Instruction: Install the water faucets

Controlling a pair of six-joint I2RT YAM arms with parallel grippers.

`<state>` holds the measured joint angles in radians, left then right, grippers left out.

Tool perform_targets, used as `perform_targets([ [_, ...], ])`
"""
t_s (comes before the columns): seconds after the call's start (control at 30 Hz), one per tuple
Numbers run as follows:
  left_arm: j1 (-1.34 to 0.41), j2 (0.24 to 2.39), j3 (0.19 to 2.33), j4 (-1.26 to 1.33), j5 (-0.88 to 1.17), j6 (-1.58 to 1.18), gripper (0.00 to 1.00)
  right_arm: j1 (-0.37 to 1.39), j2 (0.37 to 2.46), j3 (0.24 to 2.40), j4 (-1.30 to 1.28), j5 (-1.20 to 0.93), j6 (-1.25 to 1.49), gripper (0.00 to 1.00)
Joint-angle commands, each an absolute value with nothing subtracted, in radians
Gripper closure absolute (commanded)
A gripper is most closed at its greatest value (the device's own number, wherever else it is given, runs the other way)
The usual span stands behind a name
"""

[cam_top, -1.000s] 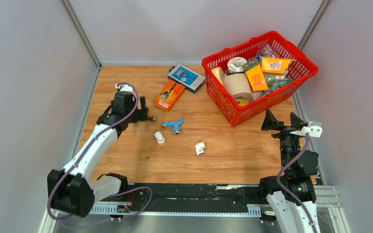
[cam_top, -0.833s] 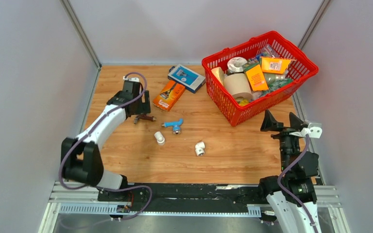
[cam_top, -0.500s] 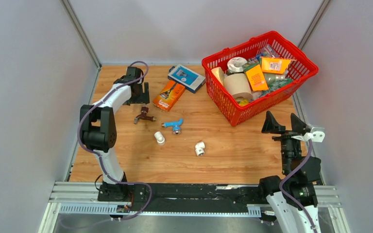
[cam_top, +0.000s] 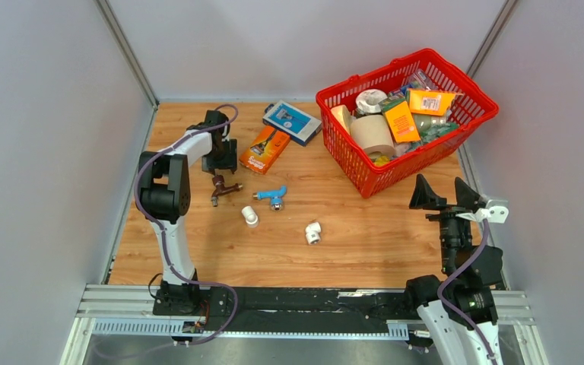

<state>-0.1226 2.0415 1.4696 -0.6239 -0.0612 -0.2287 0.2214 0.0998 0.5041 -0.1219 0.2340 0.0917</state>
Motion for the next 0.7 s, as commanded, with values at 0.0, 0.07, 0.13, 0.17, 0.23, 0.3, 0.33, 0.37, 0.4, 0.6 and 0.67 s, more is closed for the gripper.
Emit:
perform_targets([
  [0.0, -0.117, 2.075, 1.471, -0.617, -0.006, -0.219, 0.29, 0.227, 0.103, 0.497, -0.094, 0.238, 0.081, 0.0],
  [0.07, -0.117, 2.069, 1.462, -0.62, -0.006, -0.221, 0.34, 0.229, 0.109, 0.499, -0.094, 0.233, 0.078, 0.0],
  [0.13, -0.118, 2.054, 1.448, -0.623, 0.02, -0.227, 0.38, 0.229, 0.113, 0.497, -0.094, 0.233, 0.077, 0.0],
  [0.17, -0.115, 2.046, 1.442, -0.629, 0.021, -0.236, 0.38, 0.229, 0.115, 0.499, -0.094, 0.235, 0.077, 0.0],
  [0.23, -0.115, 2.022, 1.443, -0.658, 0.003, -0.251, 0.34, 0.229, 0.117, 0.499, -0.094, 0.233, 0.075, 0.0],
  [0.3, -0.117, 1.976, 1.422, -0.666, -0.032, -0.279, 0.29, 0.227, 0.121, 0.497, -0.094, 0.229, 0.075, 0.0],
  [0.33, -0.118, 1.932, 1.396, -0.654, -0.047, -0.293, 0.23, 0.227, 0.123, 0.497, -0.094, 0.226, 0.075, 0.0],
  [0.37, -0.117, 1.91, 1.379, -0.631, -0.078, -0.322, 0.19, 0.227, 0.123, 0.497, -0.094, 0.222, 0.075, 0.0],
  [0.4, -0.117, 1.861, 1.355, -0.617, -0.096, -0.336, 0.13, 0.229, 0.124, 0.497, -0.091, 0.218, 0.075, 0.0],
  [0.6, -0.117, 1.718, 1.226, -0.525, -0.166, -0.497, 0.09, 0.229, 0.126, 0.495, -0.094, 0.206, 0.077, 0.0],
  [0.67, -0.117, 1.715, 1.191, -0.494, -0.16, -0.523, 0.09, 0.229, 0.126, 0.497, -0.092, 0.206, 0.077, 0.0],
])
